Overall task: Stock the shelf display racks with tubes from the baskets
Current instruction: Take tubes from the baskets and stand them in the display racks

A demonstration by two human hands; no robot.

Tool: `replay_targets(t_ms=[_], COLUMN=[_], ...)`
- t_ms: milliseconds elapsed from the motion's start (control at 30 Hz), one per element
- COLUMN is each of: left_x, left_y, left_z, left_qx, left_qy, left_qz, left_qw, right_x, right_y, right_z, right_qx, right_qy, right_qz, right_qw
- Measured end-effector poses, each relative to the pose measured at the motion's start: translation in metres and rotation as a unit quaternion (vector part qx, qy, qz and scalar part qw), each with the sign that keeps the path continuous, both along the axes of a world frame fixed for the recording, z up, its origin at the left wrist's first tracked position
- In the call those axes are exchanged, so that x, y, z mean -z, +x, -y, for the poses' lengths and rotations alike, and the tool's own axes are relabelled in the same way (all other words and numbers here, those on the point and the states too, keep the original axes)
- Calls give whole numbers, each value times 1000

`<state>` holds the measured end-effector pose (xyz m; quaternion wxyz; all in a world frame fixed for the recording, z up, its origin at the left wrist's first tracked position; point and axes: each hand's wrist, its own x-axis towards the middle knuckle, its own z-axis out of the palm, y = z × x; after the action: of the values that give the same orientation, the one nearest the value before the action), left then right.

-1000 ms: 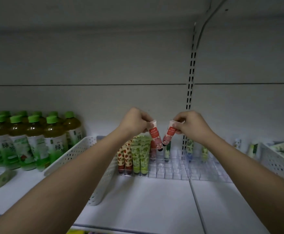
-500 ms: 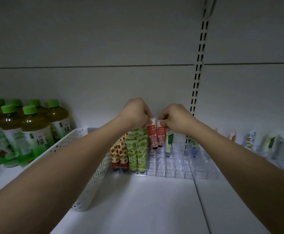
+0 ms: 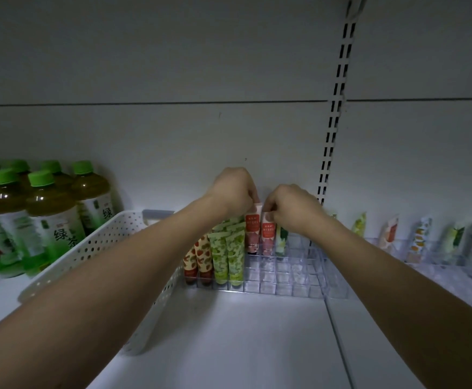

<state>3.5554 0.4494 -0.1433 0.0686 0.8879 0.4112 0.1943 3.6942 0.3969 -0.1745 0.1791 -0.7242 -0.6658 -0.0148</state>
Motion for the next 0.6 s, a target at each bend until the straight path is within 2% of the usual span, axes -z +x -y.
replay_targets(t_ms=[333,600], left_x=[17,18], left_y=[12,9], left_z=[3,9], left_qx=[-18,-29], left_qy=[-11,-7], left_qz=[-63,-50], left_qw=[998,998], right_x=[6,6], right_y=[-3,-11], right_z=[0,1], right_qx=[42,65], right_qy=[4,-1], right_qz=[-27,-19], right_qw=[999,998])
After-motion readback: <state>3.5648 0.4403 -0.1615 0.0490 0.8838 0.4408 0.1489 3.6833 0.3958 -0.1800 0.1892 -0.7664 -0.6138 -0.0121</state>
